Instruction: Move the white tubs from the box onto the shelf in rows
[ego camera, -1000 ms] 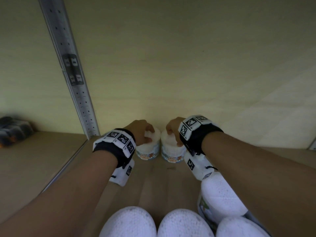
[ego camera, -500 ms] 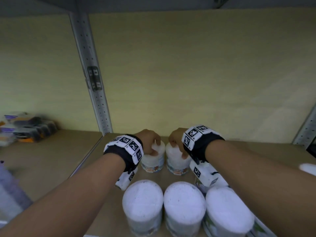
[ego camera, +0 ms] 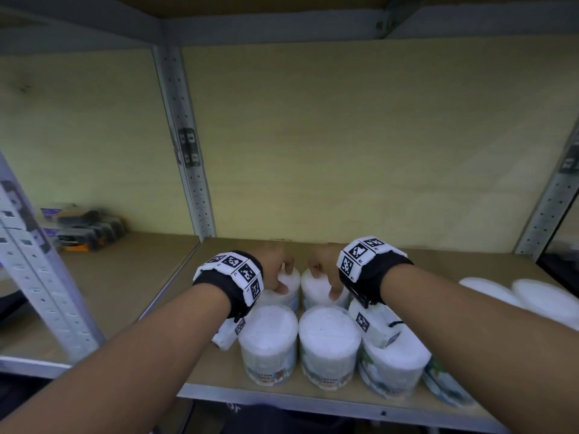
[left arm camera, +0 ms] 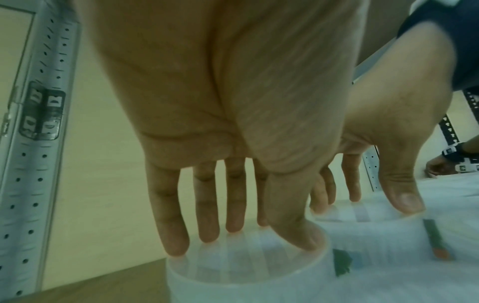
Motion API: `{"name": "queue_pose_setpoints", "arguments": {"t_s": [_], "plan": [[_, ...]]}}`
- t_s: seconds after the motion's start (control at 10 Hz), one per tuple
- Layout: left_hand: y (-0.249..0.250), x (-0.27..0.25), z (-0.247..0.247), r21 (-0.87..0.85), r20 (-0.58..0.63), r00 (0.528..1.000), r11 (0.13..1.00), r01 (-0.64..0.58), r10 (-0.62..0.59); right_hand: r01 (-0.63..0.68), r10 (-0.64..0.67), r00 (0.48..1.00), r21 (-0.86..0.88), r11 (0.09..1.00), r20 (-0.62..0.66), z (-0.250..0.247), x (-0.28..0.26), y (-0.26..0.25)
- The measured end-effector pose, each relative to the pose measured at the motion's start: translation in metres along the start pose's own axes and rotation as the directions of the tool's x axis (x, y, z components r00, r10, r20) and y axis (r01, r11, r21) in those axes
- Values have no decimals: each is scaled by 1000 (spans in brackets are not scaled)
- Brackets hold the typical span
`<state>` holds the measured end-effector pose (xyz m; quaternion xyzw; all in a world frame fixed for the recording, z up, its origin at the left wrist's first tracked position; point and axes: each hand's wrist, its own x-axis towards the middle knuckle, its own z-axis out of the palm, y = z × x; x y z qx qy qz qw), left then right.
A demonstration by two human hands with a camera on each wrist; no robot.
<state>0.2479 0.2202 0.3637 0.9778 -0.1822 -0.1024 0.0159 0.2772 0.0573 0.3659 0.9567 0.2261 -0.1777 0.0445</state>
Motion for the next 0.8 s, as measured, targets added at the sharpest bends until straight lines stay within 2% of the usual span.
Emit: {"name": "queue_pose_setpoints", "arguments": {"t_s": [0.1,0.4,0.5,0.8], "plan": [[1,-6,2,6,5,1000,1000,5,-5,-7,6,998,10,1000,63,3,-5,-2],[5,-20,4,-46,-17,999,998,36,-36,-20,21,1000,112,994,-14,6,-38,-7],[14,-23,1,-98,-88,996,995,26,-35,-37,54,990,133,990,-127,12,-52,2],[72,-22,-9,-243,-189,981,970,4,-51,-103,149,946,168,980,-288,20,-112,38]]}}
